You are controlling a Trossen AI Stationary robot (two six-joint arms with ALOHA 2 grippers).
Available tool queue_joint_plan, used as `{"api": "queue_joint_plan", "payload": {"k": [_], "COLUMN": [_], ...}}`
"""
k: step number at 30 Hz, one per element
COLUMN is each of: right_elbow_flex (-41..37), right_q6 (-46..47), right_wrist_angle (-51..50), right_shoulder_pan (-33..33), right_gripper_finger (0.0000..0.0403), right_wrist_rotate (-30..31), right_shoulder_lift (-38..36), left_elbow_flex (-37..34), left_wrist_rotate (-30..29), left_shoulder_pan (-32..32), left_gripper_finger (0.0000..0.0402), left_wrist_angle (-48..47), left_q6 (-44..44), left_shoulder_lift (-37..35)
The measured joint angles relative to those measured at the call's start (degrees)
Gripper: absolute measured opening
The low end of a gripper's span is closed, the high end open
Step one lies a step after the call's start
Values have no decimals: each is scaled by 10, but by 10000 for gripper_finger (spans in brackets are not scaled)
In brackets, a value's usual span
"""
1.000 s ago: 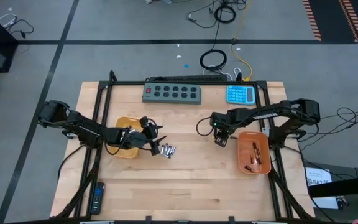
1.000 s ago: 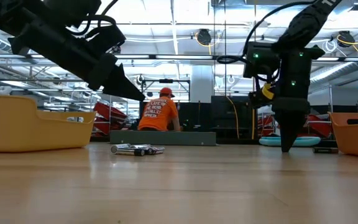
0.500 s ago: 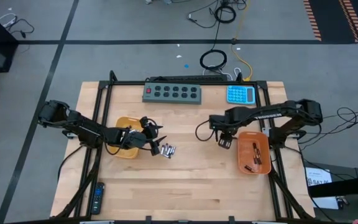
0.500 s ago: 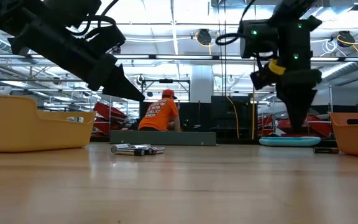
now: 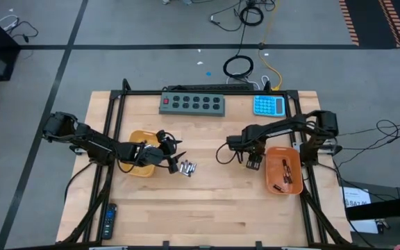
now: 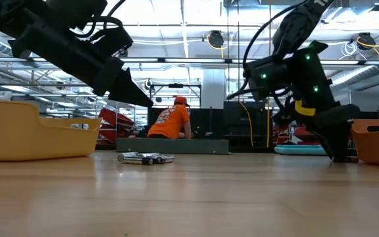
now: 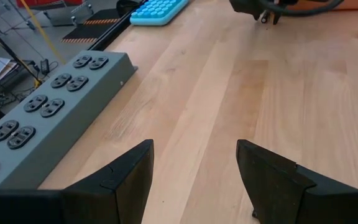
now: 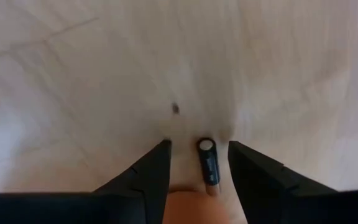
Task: Sort batteries
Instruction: Put the black battery into the orange bin
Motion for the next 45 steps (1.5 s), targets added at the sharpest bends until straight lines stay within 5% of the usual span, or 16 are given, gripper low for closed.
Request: {"api": "queue_joint_plan", "payload": {"k": [6, 13, 20, 30, 38, 45], "right_elbow_flex": [3, 2, 13, 129, 147, 86], "right_q6": [-23, 3, 2, 3, 203, 396], "right_wrist_angle": [-2, -3, 6, 11, -58, -146], "right_shoulder_pan": [-2, -1, 19, 45, 140, 234], "right_gripper_finger": [140, 17, 6, 2, 1, 14], "right_wrist_rotate": [-11, -22, -7, 29, 19, -71], "right_shoulder_lift": [27, 33, 34, -4, -172, -244], "left_elbow_flex": [0, 0, 0, 0, 0, 0], "left_wrist_rotate": [0, 6, 7, 7, 7, 7], "left_shoulder_pan": [0, -2, -2, -2, -6, -18], "left_gripper_finger": [239, 239, 239, 239, 239, 239], "left_wrist_angle": [-1, -20, -22, -29, -58, -50], "left_q6": [0, -1, -1, 0, -24, -31], "left_shoulder_lift": [0, 0, 0, 0, 0, 0]}}
